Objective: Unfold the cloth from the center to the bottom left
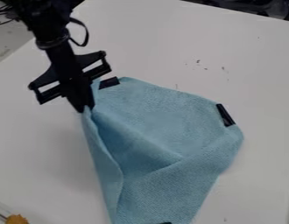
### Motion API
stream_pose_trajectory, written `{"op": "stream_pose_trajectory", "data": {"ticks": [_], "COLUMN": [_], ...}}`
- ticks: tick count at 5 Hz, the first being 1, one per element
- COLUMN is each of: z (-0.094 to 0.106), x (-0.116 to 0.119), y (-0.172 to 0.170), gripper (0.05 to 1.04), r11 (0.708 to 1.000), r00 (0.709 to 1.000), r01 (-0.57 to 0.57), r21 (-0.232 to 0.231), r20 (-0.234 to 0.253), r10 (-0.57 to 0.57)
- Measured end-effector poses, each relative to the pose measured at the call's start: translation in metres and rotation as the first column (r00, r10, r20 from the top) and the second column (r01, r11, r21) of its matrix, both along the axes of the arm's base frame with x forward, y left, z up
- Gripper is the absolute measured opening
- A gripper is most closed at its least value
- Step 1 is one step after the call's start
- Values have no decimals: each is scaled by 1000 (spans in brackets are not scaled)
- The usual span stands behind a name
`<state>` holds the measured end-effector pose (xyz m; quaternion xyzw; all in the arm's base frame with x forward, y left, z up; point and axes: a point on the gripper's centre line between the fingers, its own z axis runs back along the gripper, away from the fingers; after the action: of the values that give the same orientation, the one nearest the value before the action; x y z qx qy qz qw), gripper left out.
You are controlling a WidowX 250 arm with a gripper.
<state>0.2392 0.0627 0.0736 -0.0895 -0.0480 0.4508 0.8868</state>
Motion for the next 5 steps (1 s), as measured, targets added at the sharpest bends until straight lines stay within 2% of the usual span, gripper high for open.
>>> {"op": "stream_pose_trajectory", "data": {"ticks": [1, 2, 3, 4, 5], "z": [-14, -23, -31, -36, -32], "x": [-12, -14, -20, -29, -35], "y": [5, 10, 10, 8, 10], "gripper": [71, 76, 112, 296, 584], "r11": [999, 998, 996, 995, 996], "r00": [999, 998, 998, 998, 997], "r01": [-32, -44, -53, -64, -78], "r21": [-37, -55, -69, -73, -45], "r20": [22, 42, 41, 9, -22], "r10": [33, 46, 56, 65, 78]}}
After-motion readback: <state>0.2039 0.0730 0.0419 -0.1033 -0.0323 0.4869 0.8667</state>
